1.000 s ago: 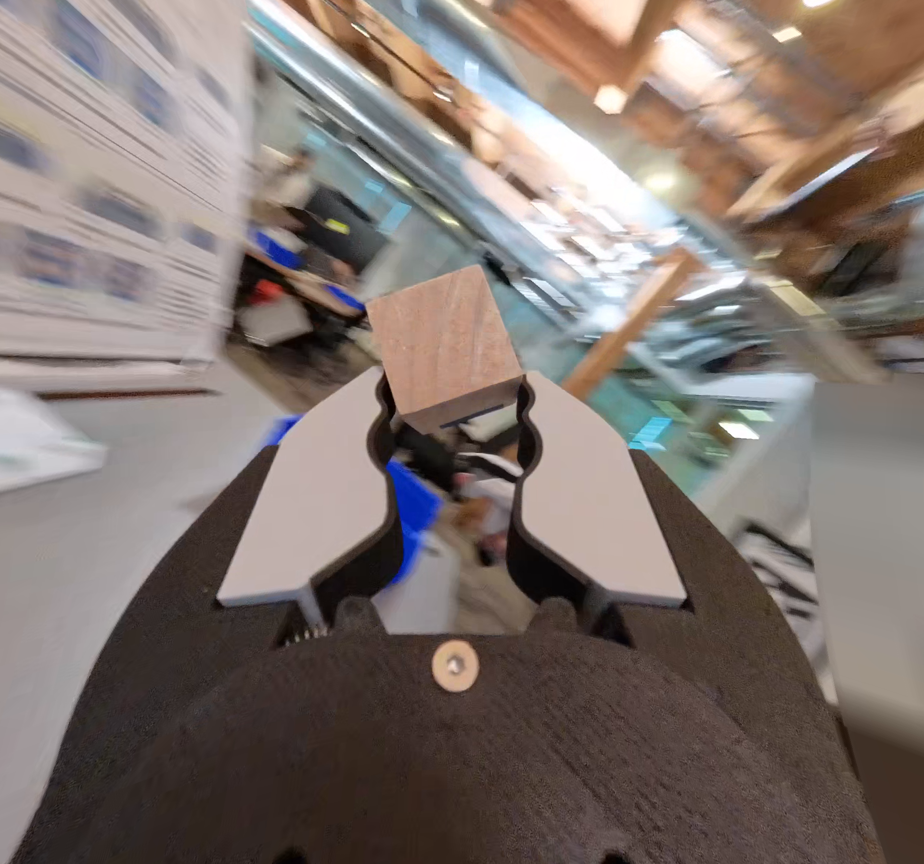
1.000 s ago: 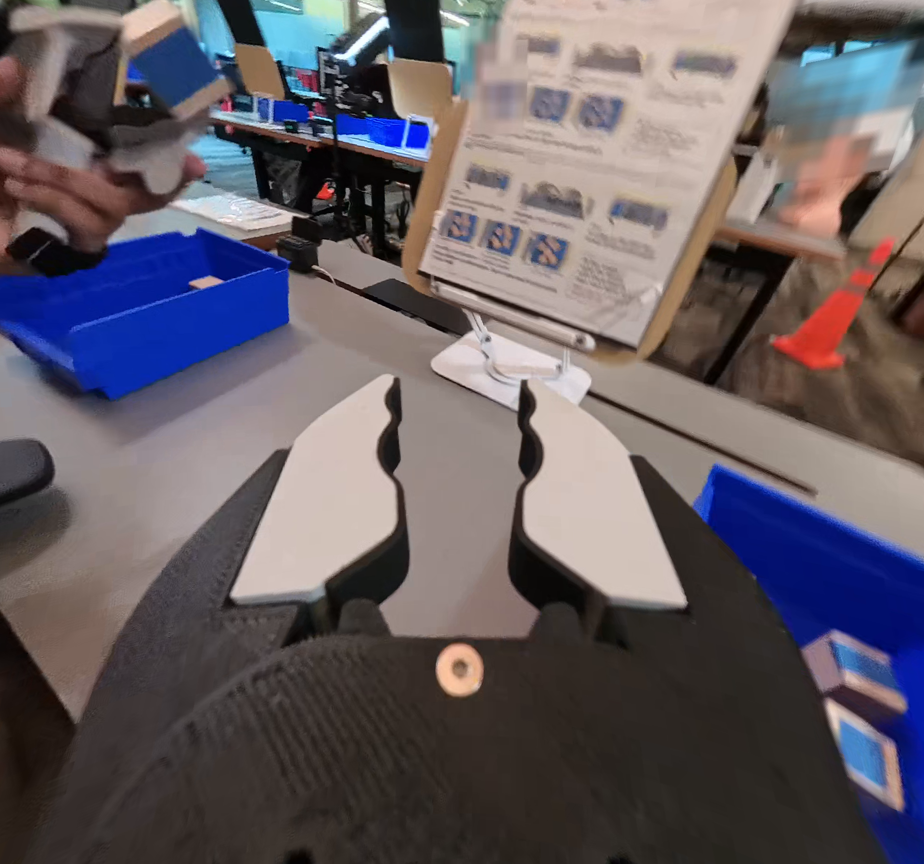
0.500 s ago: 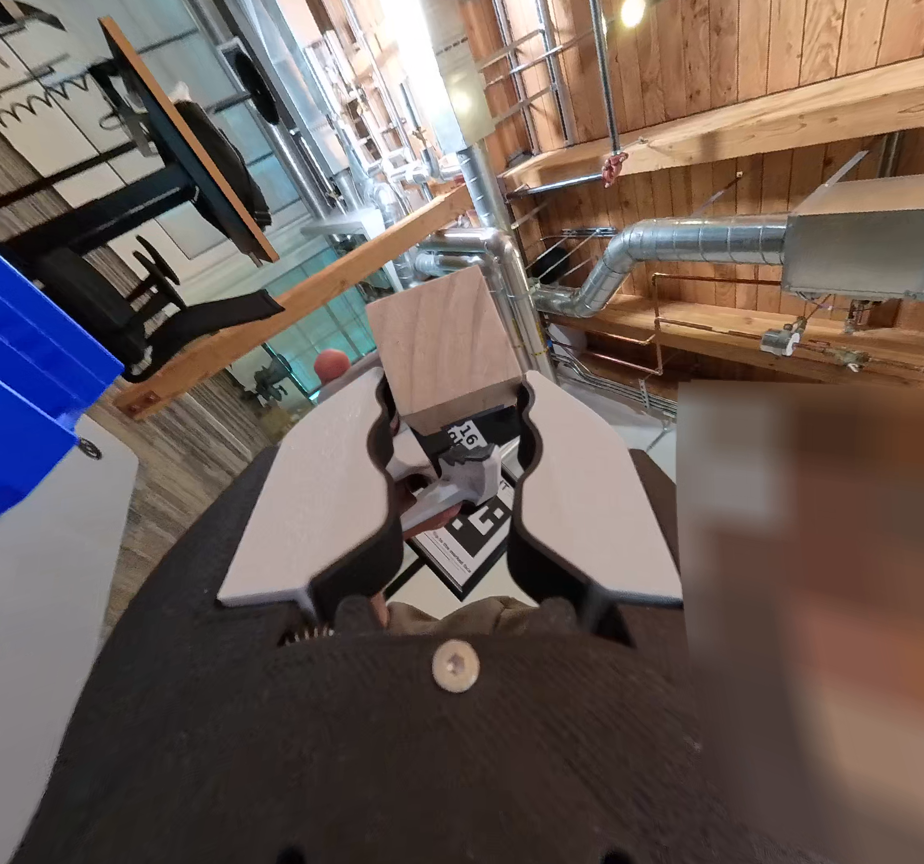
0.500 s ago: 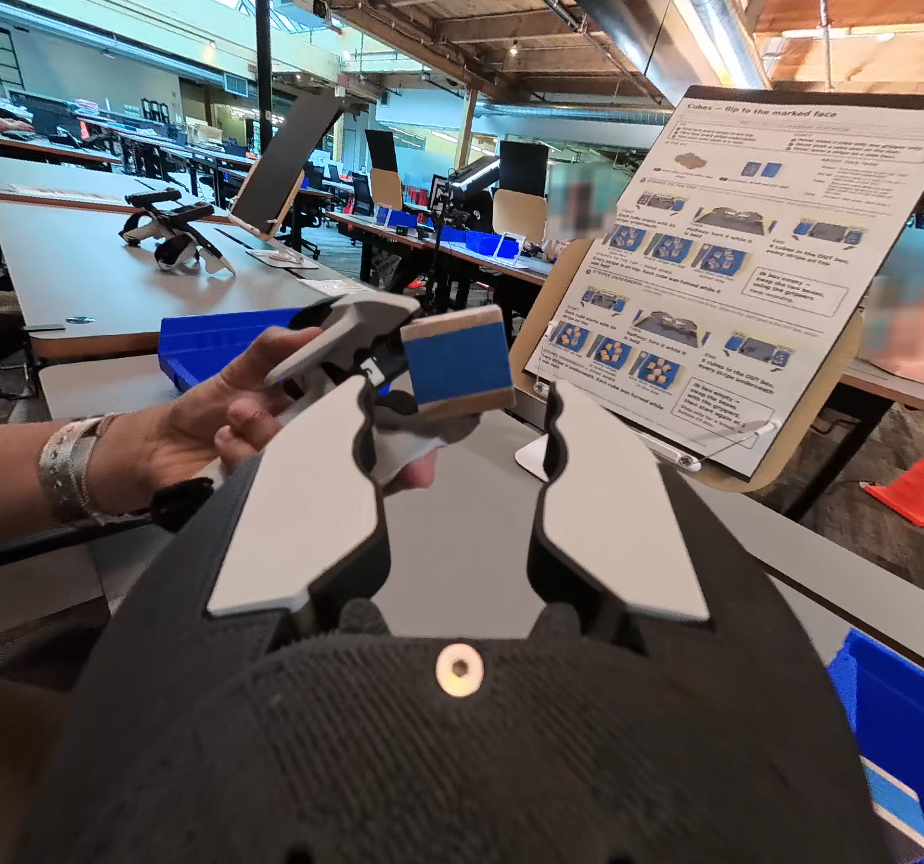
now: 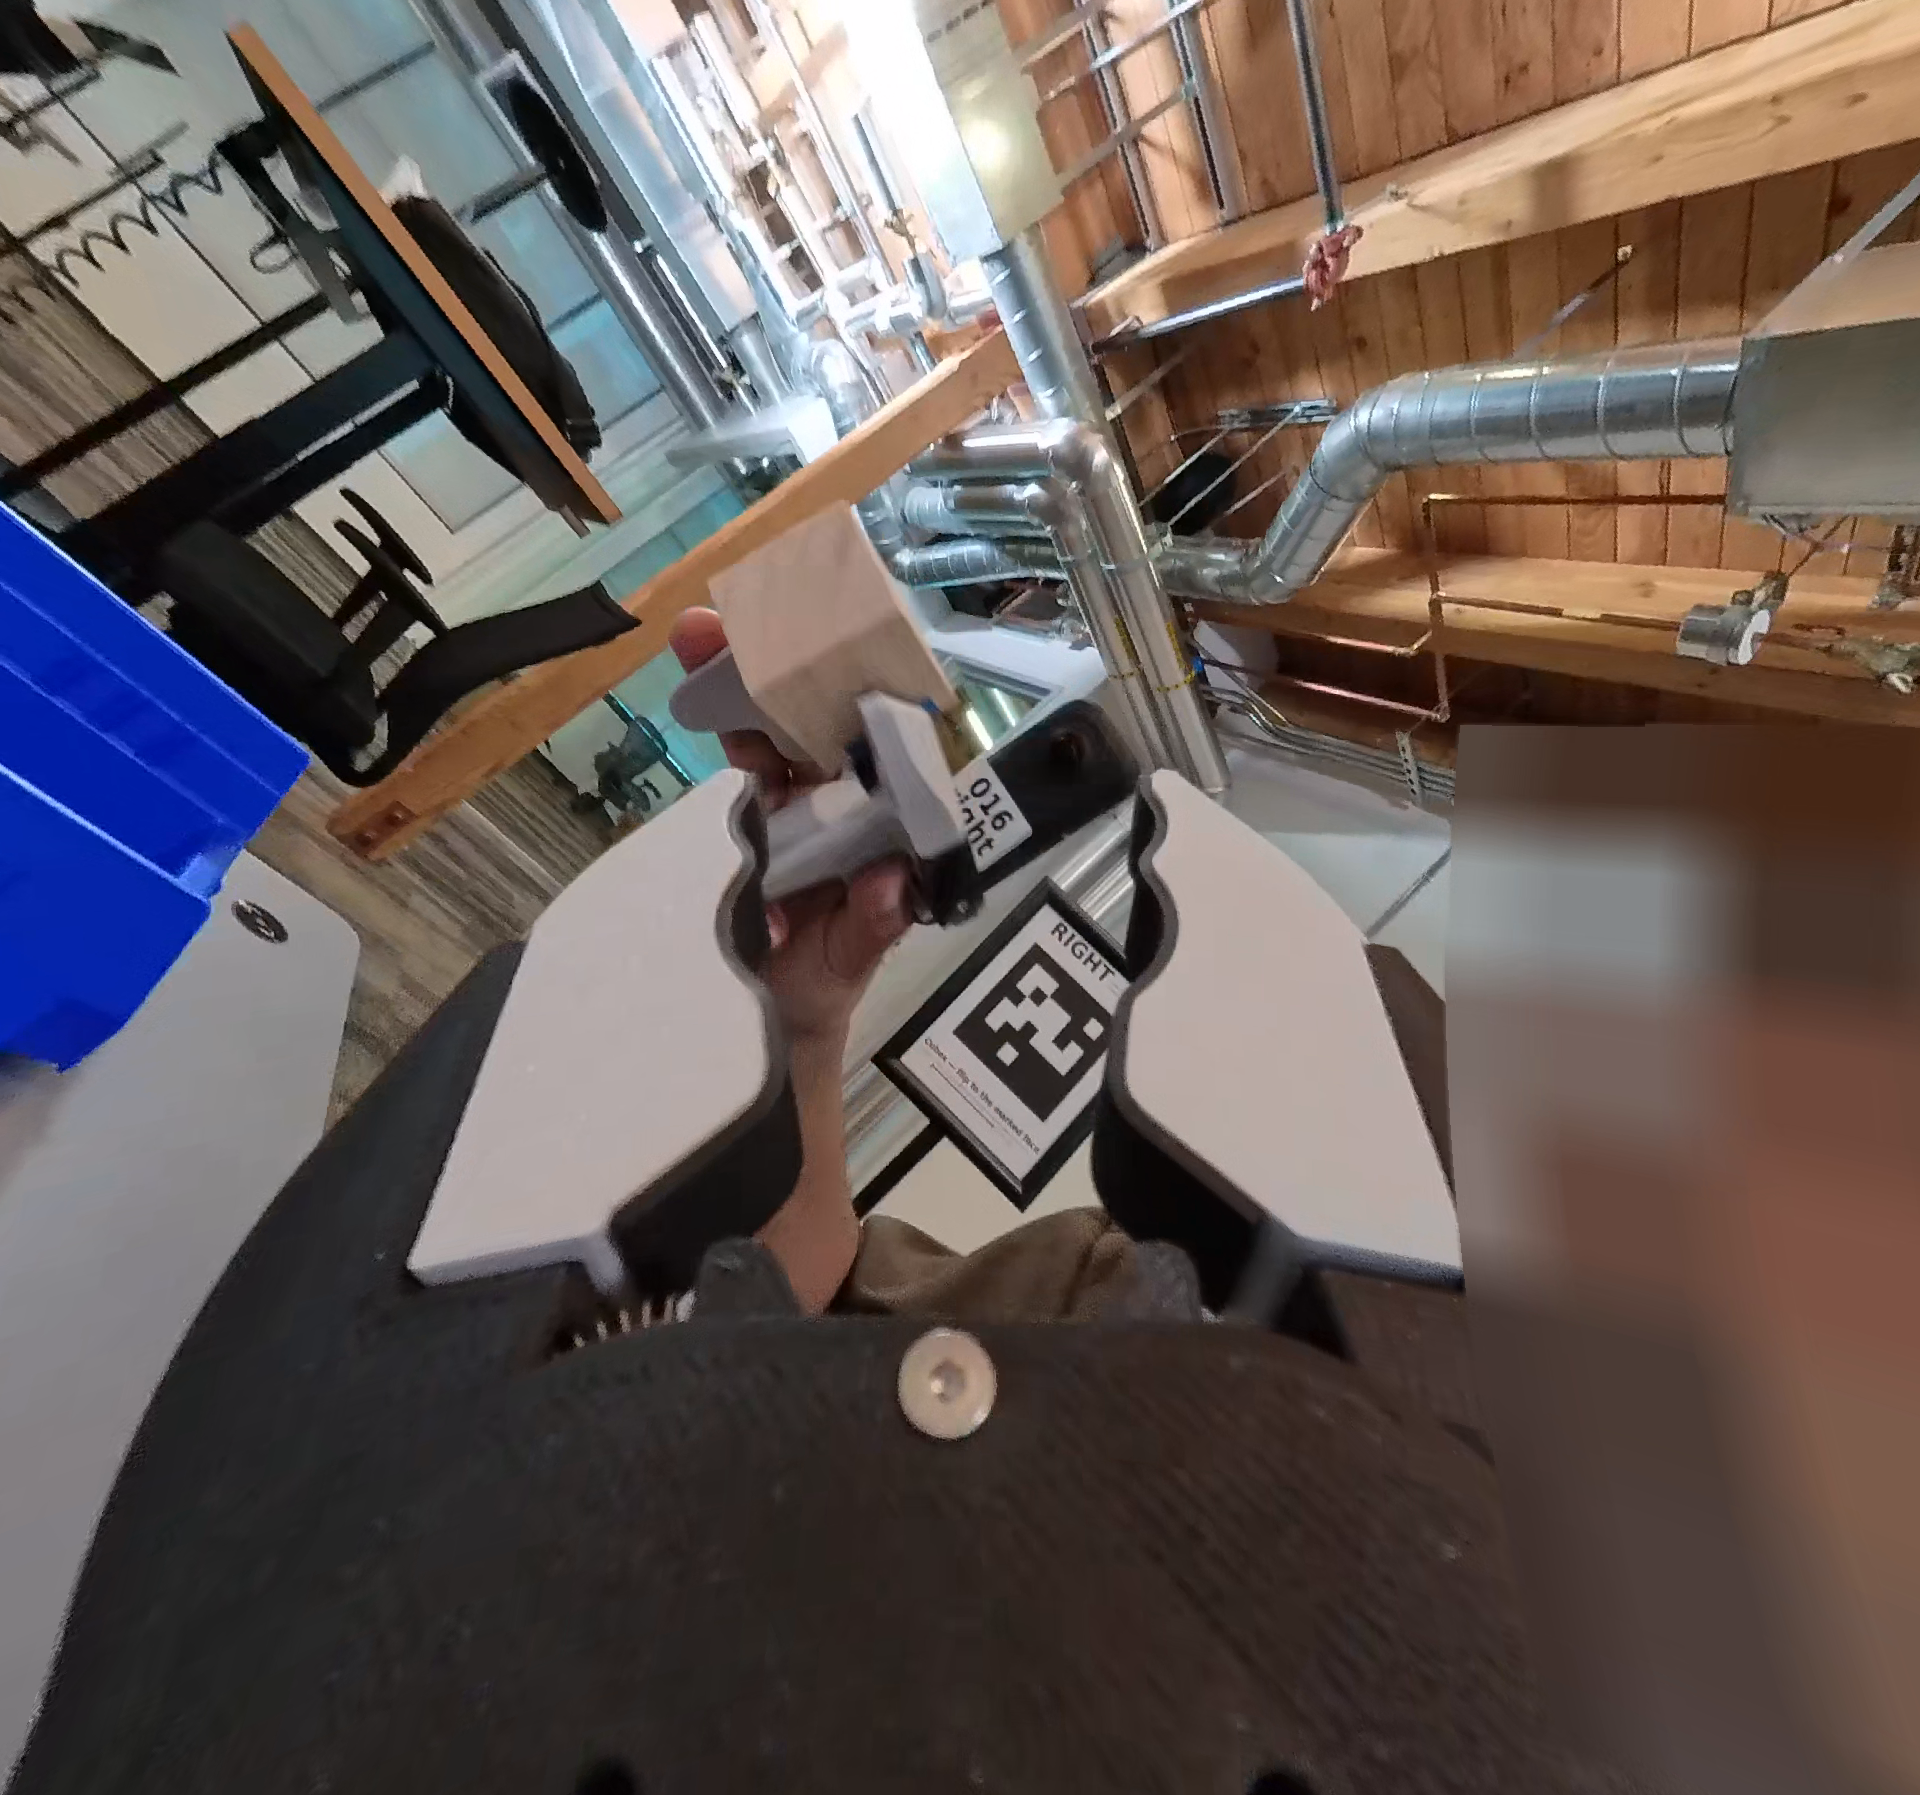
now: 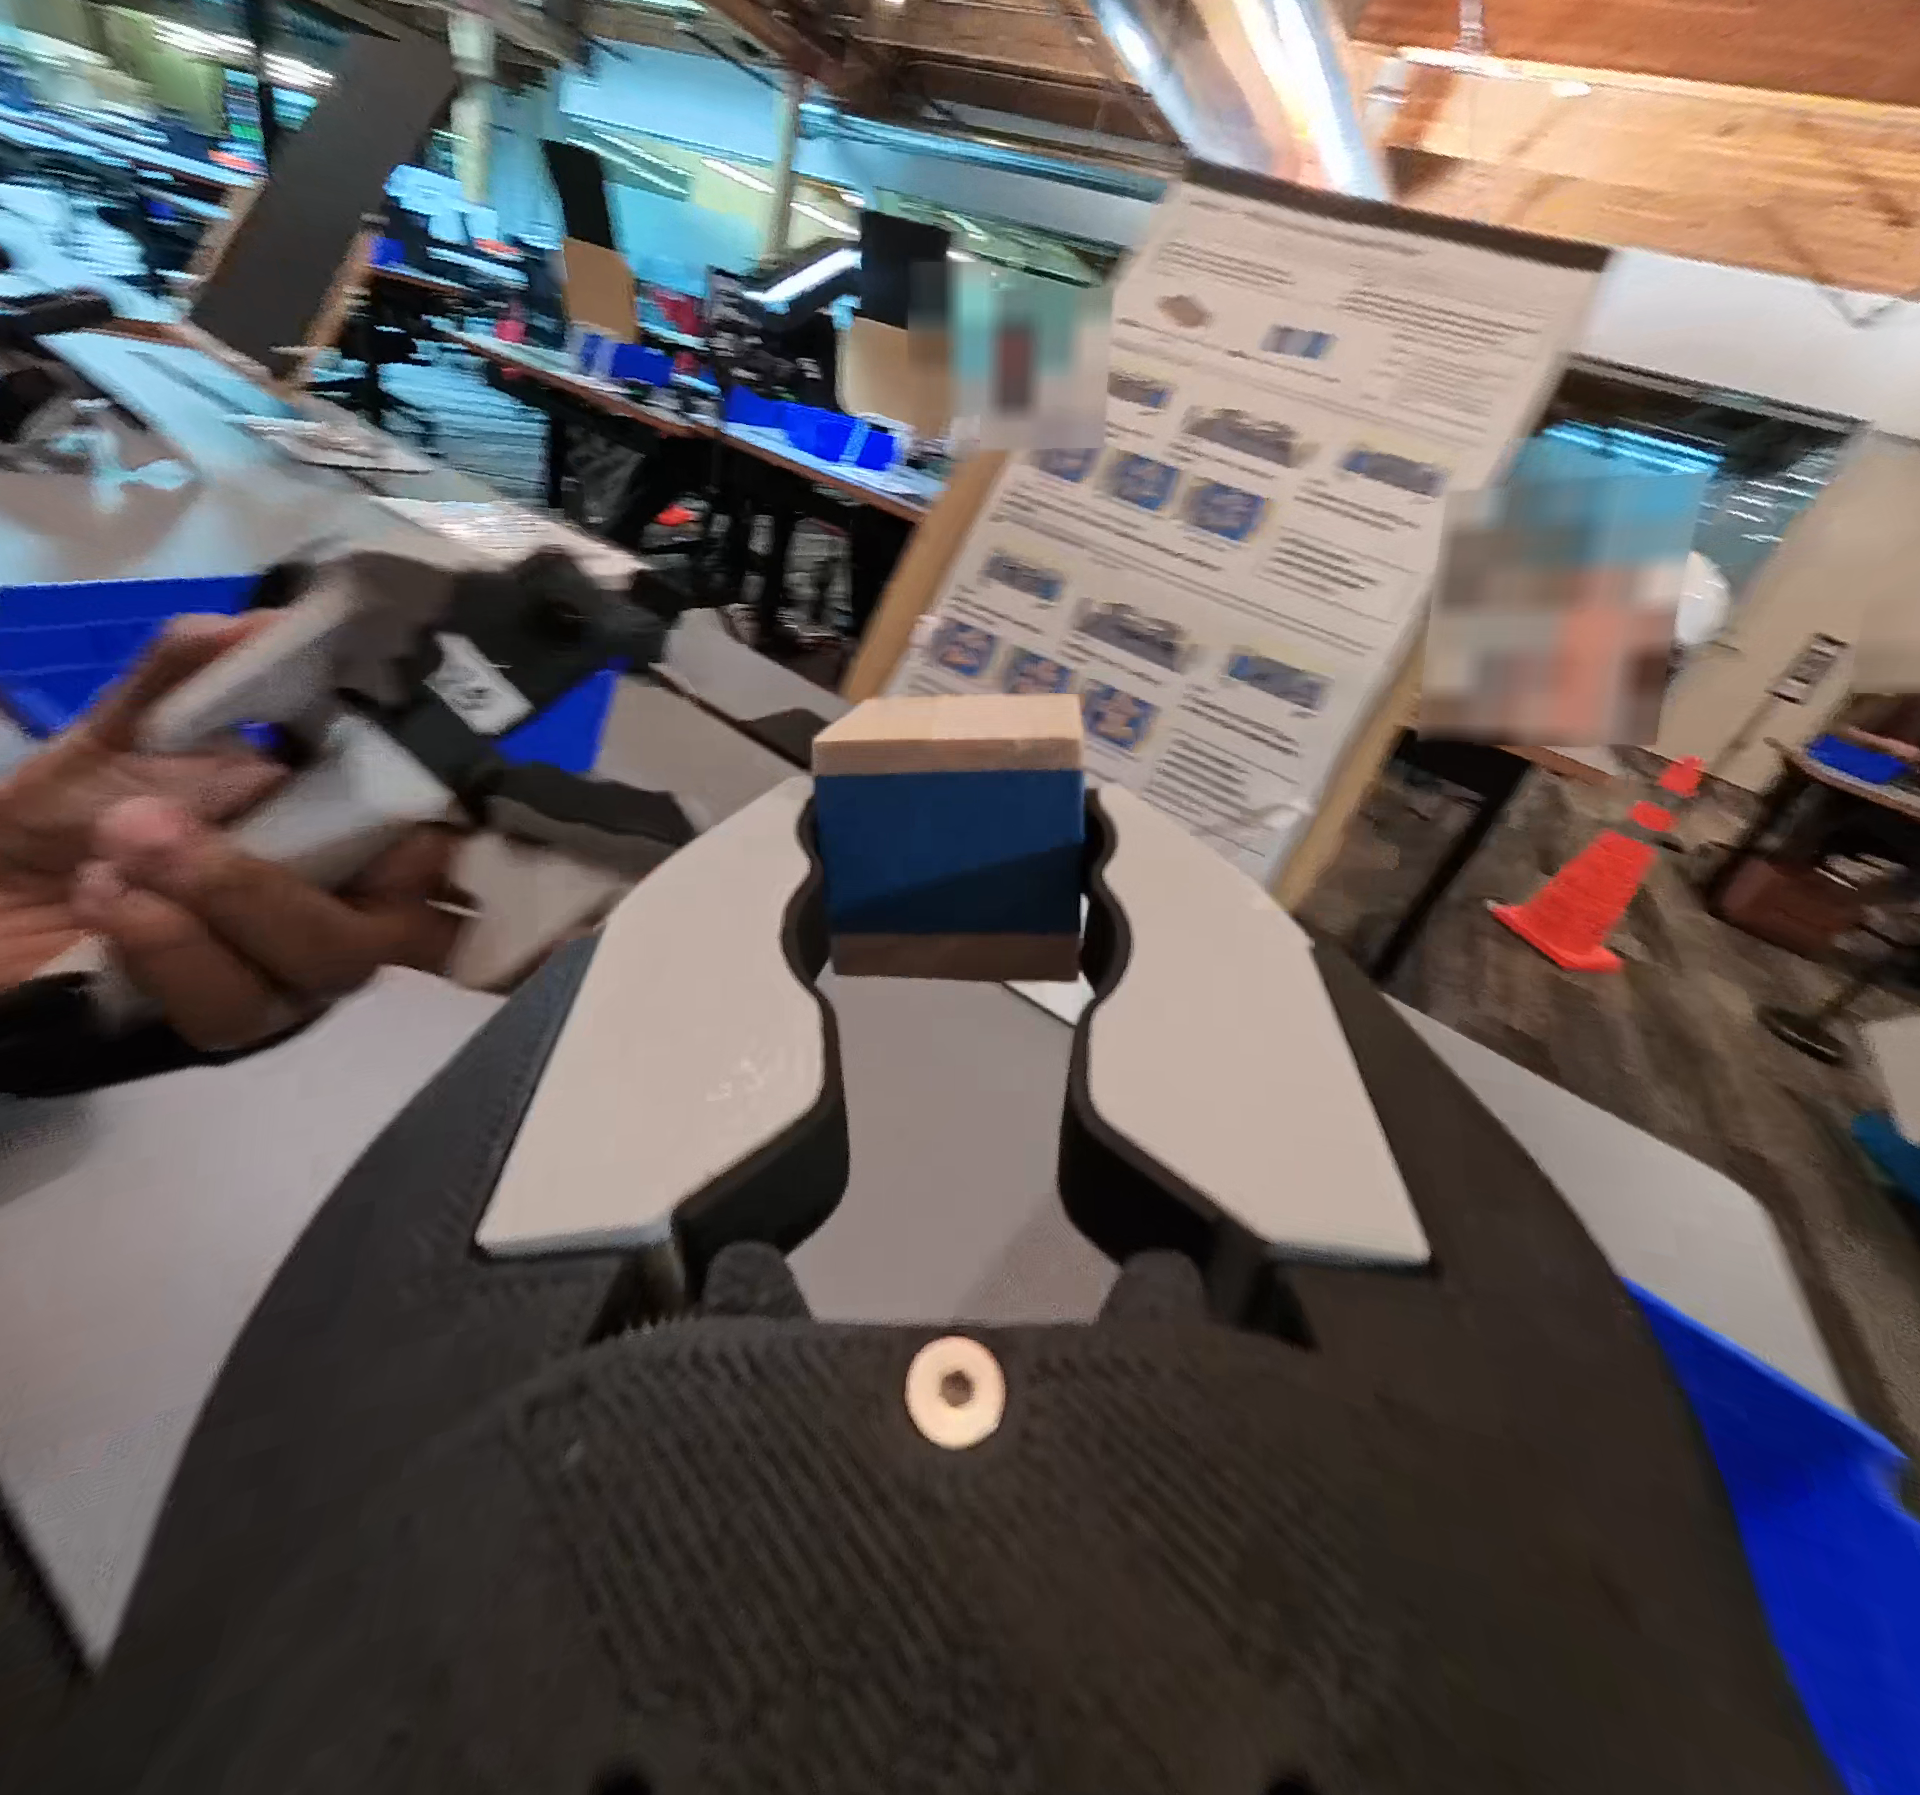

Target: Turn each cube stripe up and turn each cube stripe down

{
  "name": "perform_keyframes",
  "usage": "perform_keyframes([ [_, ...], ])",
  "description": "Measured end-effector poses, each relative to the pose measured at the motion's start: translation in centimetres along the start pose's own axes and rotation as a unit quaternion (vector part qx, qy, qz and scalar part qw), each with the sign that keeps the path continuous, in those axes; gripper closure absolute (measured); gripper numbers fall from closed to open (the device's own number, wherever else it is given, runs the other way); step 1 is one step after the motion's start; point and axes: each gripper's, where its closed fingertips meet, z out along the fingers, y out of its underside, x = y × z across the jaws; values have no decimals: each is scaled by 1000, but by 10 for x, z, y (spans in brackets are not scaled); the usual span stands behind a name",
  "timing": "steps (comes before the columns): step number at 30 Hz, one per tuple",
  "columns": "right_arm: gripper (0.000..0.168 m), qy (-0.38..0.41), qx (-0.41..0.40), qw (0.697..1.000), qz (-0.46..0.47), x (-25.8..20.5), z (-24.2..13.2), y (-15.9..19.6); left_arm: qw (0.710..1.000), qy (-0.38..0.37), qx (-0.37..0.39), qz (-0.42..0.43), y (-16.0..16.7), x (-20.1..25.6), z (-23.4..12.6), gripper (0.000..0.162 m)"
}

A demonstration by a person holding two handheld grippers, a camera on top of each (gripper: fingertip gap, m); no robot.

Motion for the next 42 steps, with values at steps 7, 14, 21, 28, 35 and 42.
perform_keyframes([
  [7,121,200,-228,951,66,153,-57,121,1000,8,9,-3,-6,4,-3,97],
  [14,122,133,-382,877,260,141,-71,235,1000,1,-2,-23,1,-9,-1,97],
  [21,121,137,-470,834,254,132,-82,294,999,2,10,-33,-2,-11,-5,100],
  [28,121,128,-487,824,260,125,-82,309,1000,4,7,-27,-2,-6,-3,100],
  [35,115,123,-475,832,259,126,-80,300,999,2,11,-34,-2,-8,-4,101],
  [42,116,160,-348,888,253,159,-75,229,1000,2,30,-1,-25,9,-16,100],
])
